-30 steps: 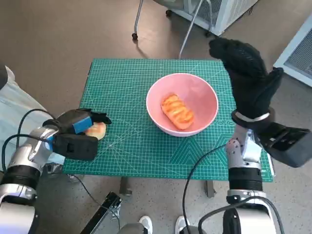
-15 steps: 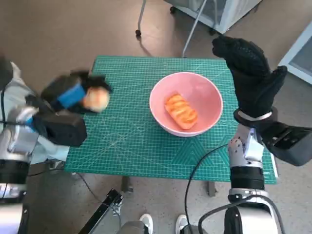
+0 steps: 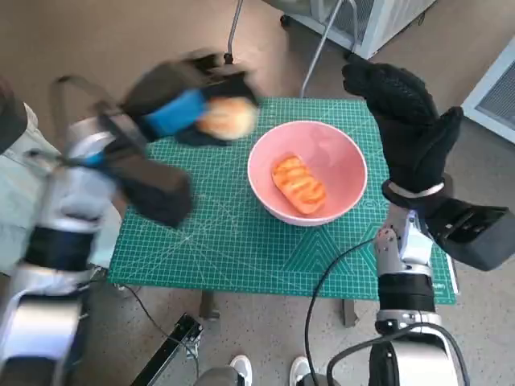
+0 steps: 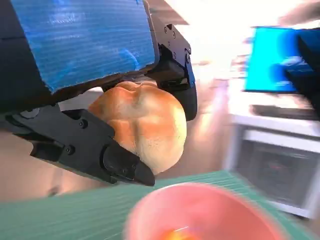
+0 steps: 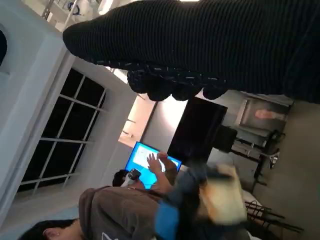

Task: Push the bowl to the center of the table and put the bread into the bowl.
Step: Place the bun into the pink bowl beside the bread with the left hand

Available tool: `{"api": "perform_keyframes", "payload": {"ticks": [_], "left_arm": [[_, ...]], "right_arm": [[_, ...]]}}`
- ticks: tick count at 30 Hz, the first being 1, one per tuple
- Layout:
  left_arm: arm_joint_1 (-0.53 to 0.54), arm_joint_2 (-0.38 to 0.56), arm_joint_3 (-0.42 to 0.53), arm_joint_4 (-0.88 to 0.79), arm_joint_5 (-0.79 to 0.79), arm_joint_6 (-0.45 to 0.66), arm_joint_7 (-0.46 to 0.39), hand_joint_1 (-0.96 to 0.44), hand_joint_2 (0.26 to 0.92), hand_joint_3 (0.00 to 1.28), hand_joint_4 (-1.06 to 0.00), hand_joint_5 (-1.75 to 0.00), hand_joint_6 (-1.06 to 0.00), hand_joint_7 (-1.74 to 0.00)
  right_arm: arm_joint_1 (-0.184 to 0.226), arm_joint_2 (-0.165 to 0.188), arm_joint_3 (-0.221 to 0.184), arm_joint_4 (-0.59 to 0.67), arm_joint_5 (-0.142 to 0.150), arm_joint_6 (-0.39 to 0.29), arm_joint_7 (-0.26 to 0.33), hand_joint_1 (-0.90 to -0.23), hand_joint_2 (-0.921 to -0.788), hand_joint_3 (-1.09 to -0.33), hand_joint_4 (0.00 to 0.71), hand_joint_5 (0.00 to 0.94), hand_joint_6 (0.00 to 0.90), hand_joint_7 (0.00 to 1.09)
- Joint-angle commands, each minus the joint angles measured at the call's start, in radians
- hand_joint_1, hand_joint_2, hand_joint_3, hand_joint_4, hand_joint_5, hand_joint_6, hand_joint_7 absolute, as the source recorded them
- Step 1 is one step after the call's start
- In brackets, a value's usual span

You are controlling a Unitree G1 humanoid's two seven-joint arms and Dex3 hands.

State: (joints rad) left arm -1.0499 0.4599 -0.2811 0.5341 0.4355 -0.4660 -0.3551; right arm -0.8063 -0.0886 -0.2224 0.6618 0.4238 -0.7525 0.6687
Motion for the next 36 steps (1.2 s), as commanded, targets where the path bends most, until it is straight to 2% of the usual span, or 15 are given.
{"api": "perform_keyframes", "payload": {"ticks": [1,9,11,13,14,15,16,17,18,19,22,26,32,36], "left_arm": [[-0.042,-0.074,-0.044,0.111,0.034,-0.033,0.048,0.00,0.920,0.11,-0.63,-1.20,-0.60,-1.24],[-0.089,-0.178,-0.108,0.334,0.085,-0.081,0.123,0.00,0.919,0.12,-0.62,-1.27,-0.58,-1.20],[-0.096,-0.201,-0.109,0.382,0.073,-0.070,0.104,0.00,0.919,0.12,-0.62,-1.27,-0.58,-1.19],[-0.096,-0.221,-0.097,0.416,0.040,-0.031,0.045,0.00,0.919,0.15,-0.60,-1.28,-0.55,-1.24],[-0.096,-0.231,-0.096,0.417,0.023,0.036,-0.028,0.00,0.920,0.19,-0.55,-1.30,-0.49,-1.32],[-0.095,-0.238,-0.096,0.417,0.012,0.083,-0.080,-0.03,0.892,0.19,-0.38,-1.00,-0.32,-1.07],[-0.099,-0.243,-0.102,0.412,0.008,0.143,-0.143,-0.05,0.886,0.19,-0.33,-0.85,-0.26,-0.97],[-0.101,-0.246,-0.107,0.406,0.006,0.185,-0.186,-0.06,0.860,0.17,-0.22,-0.56,-0.17,-0.75],[-0.104,-0.249,-0.110,0.398,0.003,0.219,-0.222,-0.08,0.844,0.16,-0.14,-0.37,-0.11,-0.61],[-0.104,-0.250,-0.111,0.388,0.001,0.244,-0.248,-0.08,0.830,0.15,-0.09,-0.24,-0.07,-0.52],[-0.094,-0.250,-0.102,0.368,-0.008,0.253,-0.269,-0.10,0.820,0.12,-0.04,-0.08,-0.03,-0.44],[-0.068,-0.245,-0.088,0.364,-0.010,0.191,-0.220,-0.11,0.825,0.09,-0.05,-0.03,-0.04,-0.43],[-0.041,-0.239,-0.063,0.372,-0.033,0.095,-0.139,-0.18,0.842,0.08,-0.14,-0.05,-0.11,-0.48],[-0.018,-0.235,-0.031,0.377,-0.061,0.016,-0.077,-0.22,0.877,0.08,-0.23,-0.07,-0.17,-0.52]], "right_arm": [[0.011,-0.004,0.002,0.007,-0.007,0.006,-0.002,-0.653,-0.921,-0.717,0.315,0.002,-0.001,0.78],[0.026,-0.007,0.004,-0.013,-0.004,0.015,-0.003,-0.648,-0.921,-0.718,0.317,0.003,-0.001,0.80],[0.030,-0.008,0.004,-0.017,-0.004,0.016,-0.002,-0.648,-0.921,-0.717,0.317,0.003,-0.001,0.80],[0.032,-0.011,0.002,-0.017,-0.005,0.016,-0.003,-0.650,-0.921,-0.716,0.318,0.003,-0.001,0.80],[0.034,-0.012,0.003,-0.021,-0.007,0.017,-0.005,-0.652,-0.921,-0.716,0.318,0.003,-0.001,0.80],[0.036,-0.013,0.003,-0.024,-0.008,0.018,-0.007,-0.655,-0.921,-0.715,0.318,0.003,-0.001,0.80],[0.037,-0.015,0.003,-0.027,-0.009,0.020,-0.008,-0.656,-0.921,-0.714,0.318,0.003,-0.001,0.80],[0.038,-0.016,0.003,-0.029,-0.010,0.021,-0.009,-0.659,-0.921,-0.714,0.318,0.003,-0.001,0.79],[0.040,-0.018,0.004,-0.032,-0.011,0.021,-0.010,-0.661,-0.921,-0.713,0.318,0.003,-0.001,0.79],[0.041,-0.019,0.004,-0.034,-0.011,0.022,-0.010,-0.662,-0.921,-0.713,0.318,0.004,-0.001,0.79],[0.045,-0.025,0.004,-0.041,-0.016,0.026,-0.015,-0.665,-0.921,-0.712,0.318,0.004,-0.001,0.78],[0.047,-0.030,0.007,-0.048,-0.020,0.028,-0.022,-0.664,-0.921,-0.712,0.318,0.003,-0.001,0.77],[0.052,-0.034,0.011,-0.059,-0.027,0.029,-0.033,-0.658,-0.921,-0.714,0.318,0.003,-0.001,0.77],[0.052,-0.036,0.012,-0.068,-0.032,0.034,-0.039,-0.654,-0.921,-0.716,0.318,0.003,-0.001,0.77]]}}
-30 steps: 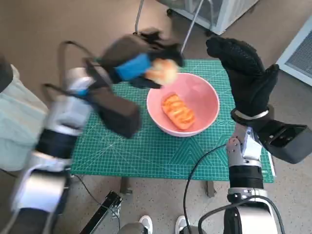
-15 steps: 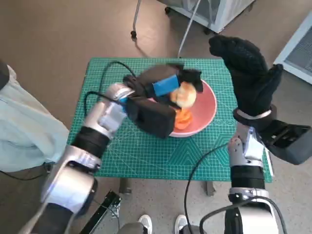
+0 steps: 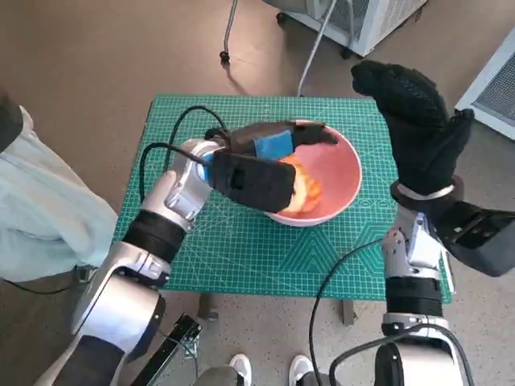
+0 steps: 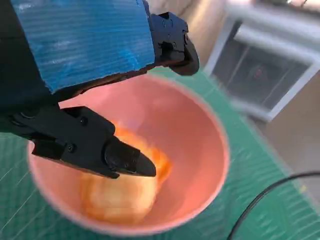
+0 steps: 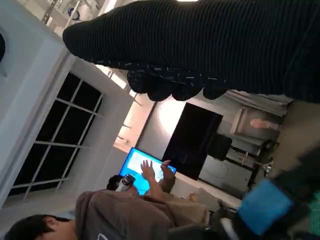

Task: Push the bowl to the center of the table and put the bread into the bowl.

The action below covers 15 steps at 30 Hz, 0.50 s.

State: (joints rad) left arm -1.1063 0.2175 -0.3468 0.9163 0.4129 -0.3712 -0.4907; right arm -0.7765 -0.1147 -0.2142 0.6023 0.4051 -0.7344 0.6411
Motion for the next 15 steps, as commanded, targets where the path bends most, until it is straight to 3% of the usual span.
{"api": "perform_keyframes", "payload": {"ticks": [1,9,15], "left_arm": [[0.044,0.008,0.045,-0.002,-0.048,-0.099,0.071,-0.23,0.891,0.07,-0.25,-0.07,-0.19,-0.53],[0.128,-0.009,0.193,-0.054,-0.218,-0.196,0.145,-0.30,0.919,0.09,-0.34,-0.09,-0.29,-0.59],[0.196,-0.052,0.305,-0.131,-0.386,-0.209,0.151,-0.36,0.921,0.12,-0.44,-0.07,-0.39,-0.50]], "right_arm": [[0.022,-0.010,0.004,-0.010,-0.014,0.017,-0.013,-0.653,-0.921,-0.716,0.318,0.003,-0.001,0.77],[0.024,-0.018,0.006,-0.046,-0.020,0.040,-0.024,-0.650,-0.921,-0.715,0.318,0.003,-0.001,0.77],[0.031,-0.015,0.014,-0.082,-0.030,0.056,-0.041,-0.642,-0.921,-0.718,0.318,0.003,-0.001,0.77]]}}
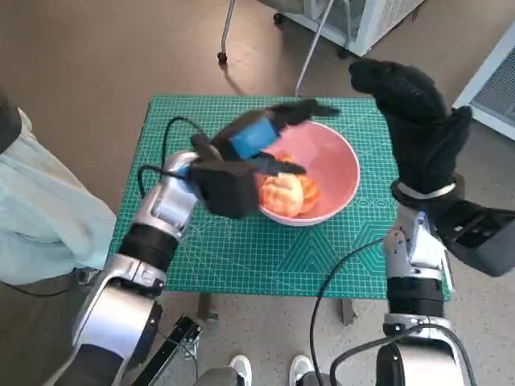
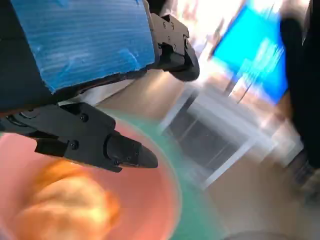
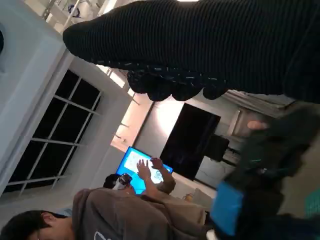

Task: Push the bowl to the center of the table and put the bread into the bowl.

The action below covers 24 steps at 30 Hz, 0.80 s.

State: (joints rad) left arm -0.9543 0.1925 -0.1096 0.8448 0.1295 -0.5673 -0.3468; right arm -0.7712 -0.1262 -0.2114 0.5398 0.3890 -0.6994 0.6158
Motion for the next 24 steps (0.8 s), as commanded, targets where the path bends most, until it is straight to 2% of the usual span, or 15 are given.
{"api": "perform_keyframes", "payload": {"ticks": [1,3,5,9,11,16,20,24], "left_arm": [[0.064,-0.039,0.089,-0.087,-0.143,-0.008,0.003,-0.36,0.921,0.12,-0.44,-0.07,-0.40,-0.49],[0.102,-0.061,0.119,-0.145,-0.211,-0.001,-0.005,-0.37,0.921,0.12,-0.46,-0.05,-0.43,-0.43],[0.143,-0.085,0.142,-0.211,-0.274,0.007,-0.014,-0.38,0.921,0.13,-0.44,-0.03,-0.40,-0.39],[0.212,-0.116,0.163,-0.344,-0.358,0.018,-0.017,-0.39,0.921,0.17,-0.36,-0.01,-0.30,-0.31],[0.234,-0.119,0.166,-0.389,-0.364,0.011,-0.012,-0.40,0.921,0.18,-0.32,0.00,-0.25,-0.33],[0.269,-0.101,0.173,-0.452,-0.343,-0.008,-0.011,-0.41,0.921,0.21,-0.23,0.00,-0.09,-0.54],[0.297,-0.084,0.168,-0.502,-0.314,0.009,-0.003,-0.41,0.921,0.22,-0.21,0.00,-0.04,-0.59],[0.307,-0.073,0.165,-0.519,-0.294,0.013,0.004,-0.42,0.921,0.23,-0.20,0.00,-0.03,-0.60]], "right_arm": [[0.028,-0.001,0.014,-0.027,-0.018,0.022,-0.022,-0.642,-0.921,-0.718,0.318,0.003,-0.001,0.77],[0.030,0.002,0.019,-0.039,-0.027,0.023,-0.033,-0.639,-0.921,-0.719,0.318,0.003,-0.001,0.77],[0.029,0.004,0.025,-0.047,-0.037,0.024,-0.045,-0.637,-0.921,-0.720,0.318,0.003,-0.001,0.76],[0.025,0.008,0.036,-0.050,-0.059,0.021,-0.070,-0.639,-0.921,-0.733,0.318,0.003,-0.001,0.76],[0.022,0.009,0.041,-0.048,-0.069,0.019,-0.081,-0.640,-0.921,-0.736,0.318,0.003,-0.001,0.76],[0.012,0.012,0.051,-0.038,-0.094,0.010,-0.106,-0.643,-0.921,-0.745,0.307,0.000,-0.001,0.76],[0.003,0.019,0.064,-0.033,-0.130,0.004,-0.138,-0.641,-0.921,-0.755,0.296,0.000,-0.001,0.74],[-0.005,0.019,0.077,-0.028,-0.154,0.002,-0.160,-0.636,-0.921,-0.762,0.291,0.000,-0.001,0.73]]}}
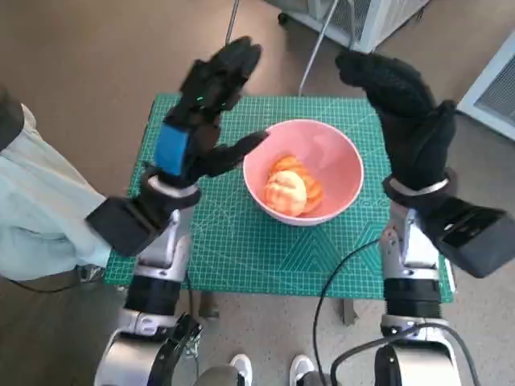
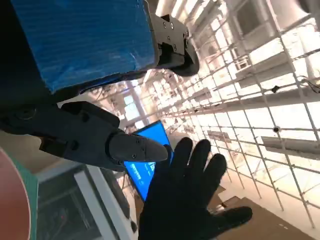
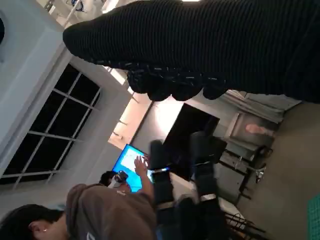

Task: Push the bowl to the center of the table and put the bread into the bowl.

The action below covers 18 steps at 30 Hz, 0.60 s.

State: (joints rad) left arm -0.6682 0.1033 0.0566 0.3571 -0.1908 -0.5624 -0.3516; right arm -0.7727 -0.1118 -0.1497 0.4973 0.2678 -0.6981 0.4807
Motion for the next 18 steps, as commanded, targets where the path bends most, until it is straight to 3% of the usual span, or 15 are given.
{"api": "perform_keyframes", "payload": {"ticks": [1,8,18], "left_arm": [[0.023,0.018,-0.002,-0.034,0.031,0.007,0.012,-0.42,0.921,0.23,-0.20,0.00,-0.02,-0.60],[0.031,0.026,0.002,-0.039,0.042,-0.009,0.017,-0.42,0.921,0.24,-0.20,0.00,-0.01,-0.61],[0.032,0.033,0.003,-0.053,0.055,-0.026,0.028,-0.44,0.921,0.25,-0.21,0.00,0.00,-0.60]], "right_arm": [[-0.005,0.004,0.018,0.014,-0.038,0.001,-0.029,-0.635,-0.921,-0.763,0.290,0.000,-0.001,0.73],[-0.013,-0.001,0.039,-0.003,-0.069,0.014,-0.056,-0.638,-0.921,-0.770,0.277,0.000,-0.001,0.73],[-0.013,-0.012,0.054,-0.026,-0.085,0.015,-0.072,-0.651,-0.921,-0.768,0.277,0.001,-0.001,0.73]]}}
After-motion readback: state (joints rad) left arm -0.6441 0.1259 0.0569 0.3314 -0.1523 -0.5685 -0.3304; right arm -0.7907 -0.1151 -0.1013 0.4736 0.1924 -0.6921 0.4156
